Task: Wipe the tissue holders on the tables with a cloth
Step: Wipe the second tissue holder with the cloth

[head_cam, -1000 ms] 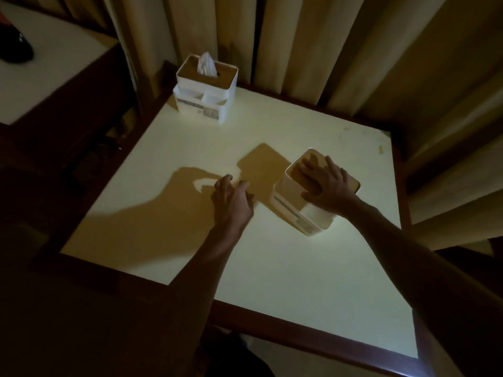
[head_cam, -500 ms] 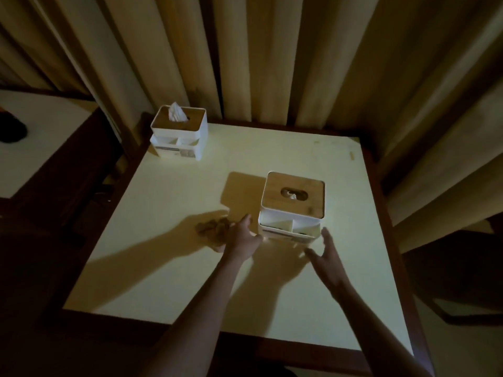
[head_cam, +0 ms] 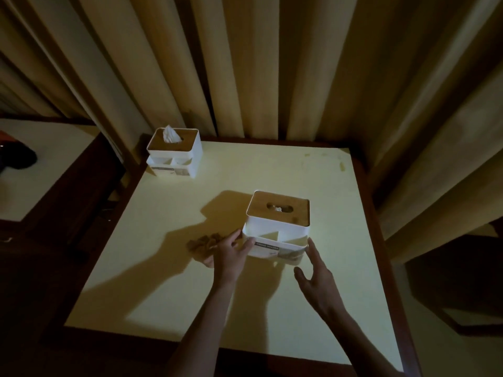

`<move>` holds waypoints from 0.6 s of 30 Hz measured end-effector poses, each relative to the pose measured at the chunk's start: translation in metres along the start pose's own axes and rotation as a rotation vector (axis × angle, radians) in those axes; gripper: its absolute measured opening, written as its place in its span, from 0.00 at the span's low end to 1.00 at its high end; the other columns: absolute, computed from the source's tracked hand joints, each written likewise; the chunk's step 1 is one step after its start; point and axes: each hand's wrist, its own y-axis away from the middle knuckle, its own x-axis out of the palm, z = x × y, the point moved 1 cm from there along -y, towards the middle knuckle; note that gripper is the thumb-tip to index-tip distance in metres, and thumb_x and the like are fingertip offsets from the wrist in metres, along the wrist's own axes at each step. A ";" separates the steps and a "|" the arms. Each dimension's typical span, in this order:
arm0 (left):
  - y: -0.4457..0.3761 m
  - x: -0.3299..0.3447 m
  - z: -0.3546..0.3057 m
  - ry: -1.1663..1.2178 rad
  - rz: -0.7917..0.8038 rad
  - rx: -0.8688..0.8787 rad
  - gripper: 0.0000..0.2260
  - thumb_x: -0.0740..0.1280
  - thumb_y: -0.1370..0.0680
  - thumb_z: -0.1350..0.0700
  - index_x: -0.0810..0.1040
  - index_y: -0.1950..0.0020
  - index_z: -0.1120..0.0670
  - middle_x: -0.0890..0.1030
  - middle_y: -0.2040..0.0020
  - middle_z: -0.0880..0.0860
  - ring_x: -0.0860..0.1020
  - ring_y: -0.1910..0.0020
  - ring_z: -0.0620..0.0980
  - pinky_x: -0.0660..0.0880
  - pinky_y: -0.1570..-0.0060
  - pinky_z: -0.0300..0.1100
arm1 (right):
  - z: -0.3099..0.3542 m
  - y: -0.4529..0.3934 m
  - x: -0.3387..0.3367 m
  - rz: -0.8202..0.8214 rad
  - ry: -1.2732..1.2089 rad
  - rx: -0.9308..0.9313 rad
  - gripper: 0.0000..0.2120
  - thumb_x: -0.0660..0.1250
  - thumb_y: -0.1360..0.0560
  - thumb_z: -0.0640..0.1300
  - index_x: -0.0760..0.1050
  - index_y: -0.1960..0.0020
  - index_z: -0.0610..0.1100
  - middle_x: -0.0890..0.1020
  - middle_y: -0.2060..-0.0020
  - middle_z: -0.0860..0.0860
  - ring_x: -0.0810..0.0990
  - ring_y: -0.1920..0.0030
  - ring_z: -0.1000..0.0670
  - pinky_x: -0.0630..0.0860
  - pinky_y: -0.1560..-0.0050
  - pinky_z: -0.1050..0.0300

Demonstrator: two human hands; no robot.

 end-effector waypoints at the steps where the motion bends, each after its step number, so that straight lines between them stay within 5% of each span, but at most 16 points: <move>1: 0.001 -0.001 -0.004 0.000 -0.021 0.010 0.24 0.72 0.26 0.55 0.73 0.32 0.58 0.79 0.39 0.55 0.76 0.46 0.44 0.74 0.48 0.36 | 0.001 0.001 -0.001 -0.010 0.020 -0.020 0.37 0.66 0.24 0.40 0.50 0.22 0.54 0.68 0.28 0.51 0.68 0.29 0.48 0.65 0.36 0.59; 7: -0.012 -0.002 -0.028 -0.079 -0.121 0.062 0.23 0.73 0.28 0.50 0.78 0.37 0.60 0.82 0.44 0.56 0.80 0.48 0.50 0.76 0.47 0.42 | 0.024 -0.012 -0.012 -0.135 0.168 -0.154 0.34 0.69 0.25 0.42 0.57 0.24 0.49 0.74 0.36 0.43 0.70 0.36 0.43 0.69 0.38 0.54; 9: -0.020 0.001 -0.037 -0.111 -0.133 0.067 0.22 0.73 0.28 0.49 0.79 0.38 0.60 0.82 0.45 0.56 0.80 0.48 0.51 0.76 0.47 0.42 | 0.027 -0.028 -0.016 -0.163 0.245 -0.184 0.30 0.69 0.25 0.48 0.63 0.26 0.45 0.73 0.35 0.42 0.69 0.35 0.42 0.70 0.37 0.47; 12: -0.031 0.004 -0.048 -0.174 -0.141 0.072 0.20 0.70 0.26 0.48 0.79 0.39 0.59 0.83 0.45 0.55 0.80 0.48 0.52 0.74 0.52 0.40 | 0.038 -0.053 -0.026 -0.107 0.272 -0.234 0.28 0.61 0.25 0.60 0.68 0.32 0.44 0.72 0.34 0.47 0.70 0.35 0.45 0.70 0.39 0.50; 15: -0.039 0.004 -0.057 -0.234 -0.108 0.121 0.15 0.64 0.21 0.52 0.80 0.39 0.58 0.81 0.43 0.55 0.78 0.46 0.52 0.68 0.57 0.36 | 0.045 -0.071 -0.037 -0.042 0.196 -0.253 0.23 0.65 0.24 0.51 0.67 0.32 0.43 0.71 0.35 0.48 0.73 0.39 0.46 0.72 0.45 0.55; 18: -0.043 -0.008 -0.051 -0.234 -0.116 0.128 0.13 0.62 0.20 0.55 0.79 0.38 0.57 0.80 0.40 0.54 0.77 0.42 0.51 0.70 0.50 0.37 | 0.046 -0.090 -0.046 -0.007 0.224 -0.179 0.26 0.68 0.24 0.47 0.66 0.30 0.44 0.71 0.33 0.47 0.74 0.39 0.46 0.70 0.45 0.59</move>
